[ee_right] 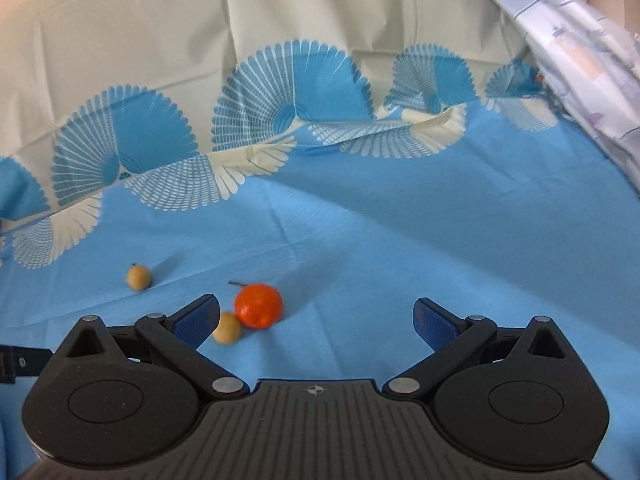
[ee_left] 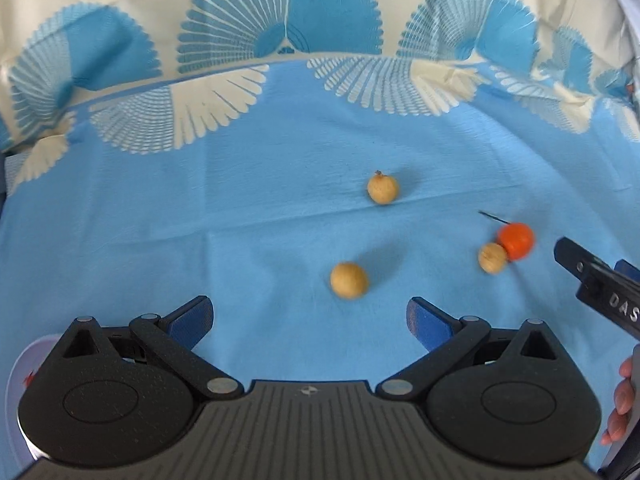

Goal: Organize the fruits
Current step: 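Move both open grippers toward the remaining loose fruits, then grasp the stemmed orange with the right gripper while the left gripper grasps a tan fruit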

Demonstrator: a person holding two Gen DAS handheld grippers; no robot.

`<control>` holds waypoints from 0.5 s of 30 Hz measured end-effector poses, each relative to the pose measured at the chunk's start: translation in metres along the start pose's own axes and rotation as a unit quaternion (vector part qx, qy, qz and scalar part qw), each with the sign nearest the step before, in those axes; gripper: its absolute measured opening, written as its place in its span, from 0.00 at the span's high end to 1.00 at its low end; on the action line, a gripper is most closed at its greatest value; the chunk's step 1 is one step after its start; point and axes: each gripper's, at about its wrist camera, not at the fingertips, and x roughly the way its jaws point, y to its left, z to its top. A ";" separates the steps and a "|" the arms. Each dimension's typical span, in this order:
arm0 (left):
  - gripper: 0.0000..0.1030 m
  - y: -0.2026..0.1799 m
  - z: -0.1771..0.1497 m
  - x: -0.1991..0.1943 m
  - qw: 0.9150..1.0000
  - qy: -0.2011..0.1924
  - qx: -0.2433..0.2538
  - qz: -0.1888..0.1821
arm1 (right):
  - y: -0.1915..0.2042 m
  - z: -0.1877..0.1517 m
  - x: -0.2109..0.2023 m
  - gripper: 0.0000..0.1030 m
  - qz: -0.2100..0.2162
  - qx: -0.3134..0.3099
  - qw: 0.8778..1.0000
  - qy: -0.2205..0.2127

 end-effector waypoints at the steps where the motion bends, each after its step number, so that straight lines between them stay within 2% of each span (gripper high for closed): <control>1: 0.00 -0.001 0.004 0.009 1.000 0.003 -0.001 0.002 | 0.003 0.003 0.013 0.01 0.000 0.000 1.000 0.009; 5: 0.00 -0.003 0.012 0.040 1.000 0.017 -0.002 0.006 | 0.016 0.009 0.055 0.02 0.014 -0.012 0.999 0.035; 8: 0.00 0.000 0.014 0.056 0.999 0.039 -0.001 0.008 | 0.025 0.005 0.079 0.11 0.014 -0.034 0.997 0.061; 10: 0.00 0.005 0.015 0.060 0.999 0.048 -0.006 -0.012 | 0.023 0.003 0.081 0.17 0.001 -0.037 0.998 0.059; 14: 0.01 0.014 0.016 0.055 0.999 0.025 -0.028 -0.021 | 0.019 -0.003 0.070 0.26 0.004 -0.050 0.997 0.066; 15: 0.05 0.015 0.018 0.052 0.999 0.021 -0.029 -0.027 | 0.020 -0.005 0.068 0.29 0.003 -0.057 0.996 0.064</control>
